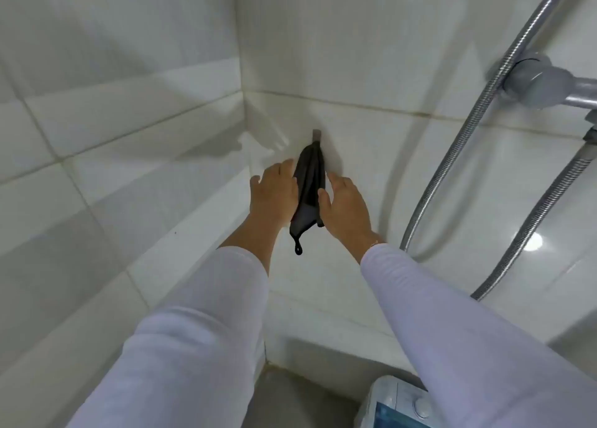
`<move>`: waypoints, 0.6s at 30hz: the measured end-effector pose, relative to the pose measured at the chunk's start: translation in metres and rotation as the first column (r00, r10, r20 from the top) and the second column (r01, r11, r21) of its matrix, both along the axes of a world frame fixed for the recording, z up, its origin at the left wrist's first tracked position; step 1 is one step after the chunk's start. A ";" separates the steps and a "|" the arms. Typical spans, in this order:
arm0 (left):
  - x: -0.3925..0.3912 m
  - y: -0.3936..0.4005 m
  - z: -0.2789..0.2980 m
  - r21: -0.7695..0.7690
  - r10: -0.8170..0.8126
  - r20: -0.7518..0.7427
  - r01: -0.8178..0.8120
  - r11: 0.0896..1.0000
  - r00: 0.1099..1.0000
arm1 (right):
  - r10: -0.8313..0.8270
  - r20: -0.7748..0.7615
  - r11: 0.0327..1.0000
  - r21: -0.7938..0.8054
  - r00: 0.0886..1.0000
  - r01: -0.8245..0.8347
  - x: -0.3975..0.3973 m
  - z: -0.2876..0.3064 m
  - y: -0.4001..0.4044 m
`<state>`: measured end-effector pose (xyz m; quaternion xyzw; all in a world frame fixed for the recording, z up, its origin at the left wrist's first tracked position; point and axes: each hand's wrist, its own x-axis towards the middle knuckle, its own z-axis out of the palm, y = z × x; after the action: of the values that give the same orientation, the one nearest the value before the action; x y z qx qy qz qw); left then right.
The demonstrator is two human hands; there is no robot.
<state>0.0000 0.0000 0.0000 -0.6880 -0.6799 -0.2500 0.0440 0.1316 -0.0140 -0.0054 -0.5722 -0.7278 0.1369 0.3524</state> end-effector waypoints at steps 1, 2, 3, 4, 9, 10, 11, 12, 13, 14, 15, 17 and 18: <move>-0.001 0.005 0.001 -0.007 0.012 0.020 -0.012 1.000 1.000 | -0.031 -0.017 0.999 0.013 0.999 0.031 -0.002 0.000 0.005; -0.002 0.012 0.000 -0.002 0.014 0.051 -0.014 1.000 0.999 | -0.057 -0.036 0.998 0.028 0.998 0.058 -0.004 -0.001 0.010; -0.002 0.018 -0.002 -0.002 0.022 0.071 -0.022 1.000 0.997 | -0.078 -0.047 0.996 0.035 0.996 0.079 -0.006 -0.002 0.013; -0.003 0.023 -0.003 -0.011 0.027 0.093 -0.026 1.000 0.995 | -0.092 -0.056 0.995 0.037 0.994 0.095 -0.007 -0.003 0.015; -0.001 0.036 -0.005 -0.005 0.021 0.380 -0.021 1.000 0.925 | -0.126 -0.095 0.992 0.021 0.988 0.128 -0.013 -0.003 0.027; 0.000 0.038 -0.005 -0.006 0.010 0.434 -0.009 1.000 0.901 | -0.136 -0.097 0.990 0.020 0.986 0.138 -0.013 -0.003 0.028; 0.000 0.039 -0.004 -0.008 -0.006 0.471 0.011 1.000 0.882 | -0.143 -0.098 0.989 0.015 0.985 0.145 -0.012 -0.001 0.029; 0.002 0.039 -0.002 -0.008 -0.023 0.489 0.030 1.000 0.872 | -0.149 -0.096 0.989 0.013 0.984 0.150 -0.012 0.001 0.030; 0.003 0.039 -0.002 -0.009 -0.035 0.500 0.046 0.999 0.866 | -0.153 -0.095 0.988 0.011 0.984 0.155 -0.010 0.002 0.029; 0.004 0.039 -0.001 -0.012 -0.041 0.506 0.054 0.998 0.861 | -0.159 -0.095 0.987 0.014 0.983 0.161 -0.009 0.004 0.029; 0.005 0.038 0.000 -0.017 -0.039 0.512 0.055 0.998 0.858 | -0.167 -0.097 0.985 0.018 0.981 0.170 -0.008 0.006 0.028; 0.006 0.035 0.004 -0.041 -0.014 0.515 0.041 0.998 0.857 | -0.187 -0.107 0.981 0.023 0.977 0.190 -0.005 0.010 0.026; 0.005 0.032 0.006 -0.051 -0.002 0.513 0.033 0.998 0.859 | -0.198 -0.106 0.979 0.022 0.974 0.201 -0.004 0.013 0.025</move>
<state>0.0054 0.0323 0.0065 -0.6041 -0.6676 -0.4043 -0.1607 0.1275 0.0106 0.0077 -0.6286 -0.6496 0.1185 0.4109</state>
